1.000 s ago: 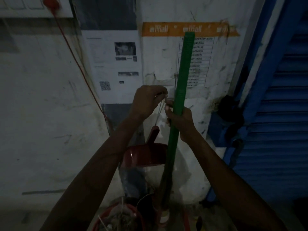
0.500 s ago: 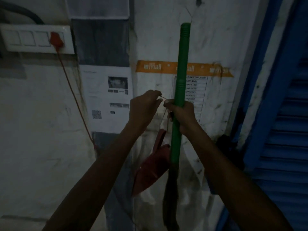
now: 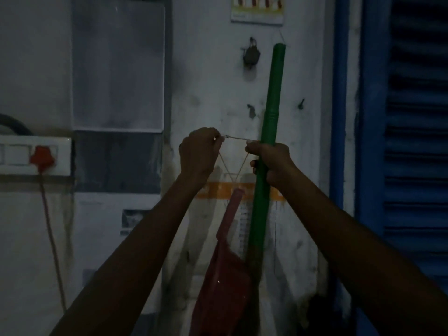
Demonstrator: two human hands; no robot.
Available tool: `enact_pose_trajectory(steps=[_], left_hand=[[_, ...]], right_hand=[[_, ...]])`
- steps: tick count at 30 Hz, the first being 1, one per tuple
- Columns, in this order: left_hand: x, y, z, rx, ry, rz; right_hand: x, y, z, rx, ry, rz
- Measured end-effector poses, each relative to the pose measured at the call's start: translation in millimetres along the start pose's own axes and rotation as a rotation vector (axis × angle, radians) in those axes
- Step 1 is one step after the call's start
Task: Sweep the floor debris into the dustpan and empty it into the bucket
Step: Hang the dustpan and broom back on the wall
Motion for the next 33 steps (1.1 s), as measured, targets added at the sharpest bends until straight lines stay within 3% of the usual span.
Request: enact_pose_trajectory(steps=[2,8,16,23,27,33], left_hand=[[-4.2,41.4,2.3,0.034,-0.098,-0.054],[-33.7,144.6,8.5,0.159,-0.126,0.006],[-54.1,222.3,31.6,0.067,-0.159,-0.019],[-44.5,249.7,59.8,0.01,-0.358,-0.219],[-30.8,247.4,77.8,0.117,-0.423,-0.341],[-26.9,227.9,72.5,0.304,-0.451,-0.238]], right_hand=[[24.8,20.5,5.2,-0.03,-0.017,-0.035],[100.7,74.4,14.2,-0.135,-0.06,-0.13],[164.7,119.7,21.2,-0.269,0.006,-0.264],[183.9,142.3,37.1,-0.348,-0.086,-0.328],[180.0,147.3,39.3,-0.371,-0.139,-0.327],[144.0,134.0,32.5,-0.245,-0.154,-0.211]])
Point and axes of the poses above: each hand's wrist, its own y-axis towards the middle knuckle, its own z-axis out of the palm, x = y × z, the point moved 6 cm from there along y, towards the middle knuckle, and after that the axes turned 3 degrees about -z, right-handed, at the moved point
